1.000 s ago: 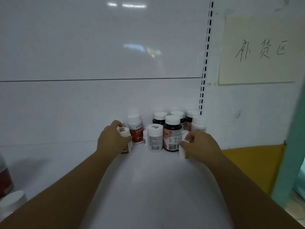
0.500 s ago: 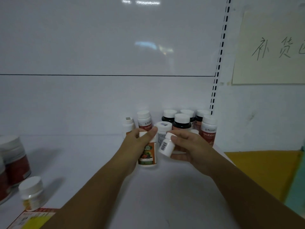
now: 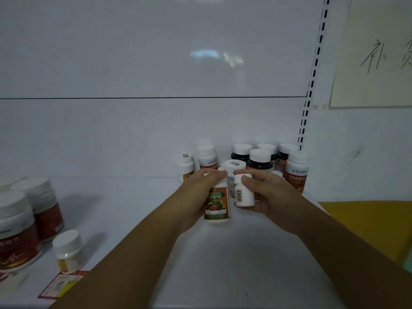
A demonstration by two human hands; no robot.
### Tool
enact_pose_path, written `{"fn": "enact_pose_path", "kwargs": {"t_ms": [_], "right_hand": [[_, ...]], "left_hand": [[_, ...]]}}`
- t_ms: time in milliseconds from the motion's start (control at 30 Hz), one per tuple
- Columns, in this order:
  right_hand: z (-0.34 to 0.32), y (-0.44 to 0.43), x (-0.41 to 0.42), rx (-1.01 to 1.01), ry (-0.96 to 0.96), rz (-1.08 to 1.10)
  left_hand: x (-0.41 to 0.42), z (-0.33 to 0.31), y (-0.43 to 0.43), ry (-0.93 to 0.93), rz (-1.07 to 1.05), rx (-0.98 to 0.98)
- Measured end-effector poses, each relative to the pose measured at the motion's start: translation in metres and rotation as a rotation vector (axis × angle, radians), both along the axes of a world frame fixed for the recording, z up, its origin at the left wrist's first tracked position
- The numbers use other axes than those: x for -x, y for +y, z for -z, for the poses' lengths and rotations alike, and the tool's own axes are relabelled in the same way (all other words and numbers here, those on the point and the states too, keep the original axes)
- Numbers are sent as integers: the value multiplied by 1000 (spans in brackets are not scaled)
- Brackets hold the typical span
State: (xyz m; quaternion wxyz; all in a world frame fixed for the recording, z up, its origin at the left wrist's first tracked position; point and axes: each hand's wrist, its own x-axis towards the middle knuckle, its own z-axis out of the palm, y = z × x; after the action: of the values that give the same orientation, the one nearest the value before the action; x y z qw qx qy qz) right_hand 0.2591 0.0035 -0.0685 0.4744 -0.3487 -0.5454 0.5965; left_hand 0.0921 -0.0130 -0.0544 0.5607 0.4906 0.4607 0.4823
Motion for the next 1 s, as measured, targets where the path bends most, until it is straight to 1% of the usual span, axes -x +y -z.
{"fn": "enact_pose_path", "kwargs": {"t_ms": [67,133,267,333,400,567,700,800,900,1000], "right_hand": [[-14,-10,7,-19,-27,-50],[-28,-23,21,-64,-36,-66],[-44,-44,65,-199,-17,88],[-47,-51,93,-202,-11,110],[-47,-57,123,-171,-49,124],[-48,-72,179,-140,-106,133],[-47,-83,205,-258,-160,186],[-47,-89,219,-351,-304,249],[-45,-91,225,-314,-431,275],[-44,-94,226,-243,-458,272]], "left_hand": [[12,-8,-15,-68,31,-12],[26,-16,-32,-85,27,-73],[63,-31,-58,-76,-69,-220],[85,-37,-69,-74,-123,-254],[107,-39,-79,-82,-161,-275],[157,-38,-92,-54,-219,-285],[182,-35,-93,-49,-220,-276],[195,-31,-92,-57,-205,-276],[203,-29,-88,-68,-185,-267],[206,-26,-85,-72,-170,-245]]}}
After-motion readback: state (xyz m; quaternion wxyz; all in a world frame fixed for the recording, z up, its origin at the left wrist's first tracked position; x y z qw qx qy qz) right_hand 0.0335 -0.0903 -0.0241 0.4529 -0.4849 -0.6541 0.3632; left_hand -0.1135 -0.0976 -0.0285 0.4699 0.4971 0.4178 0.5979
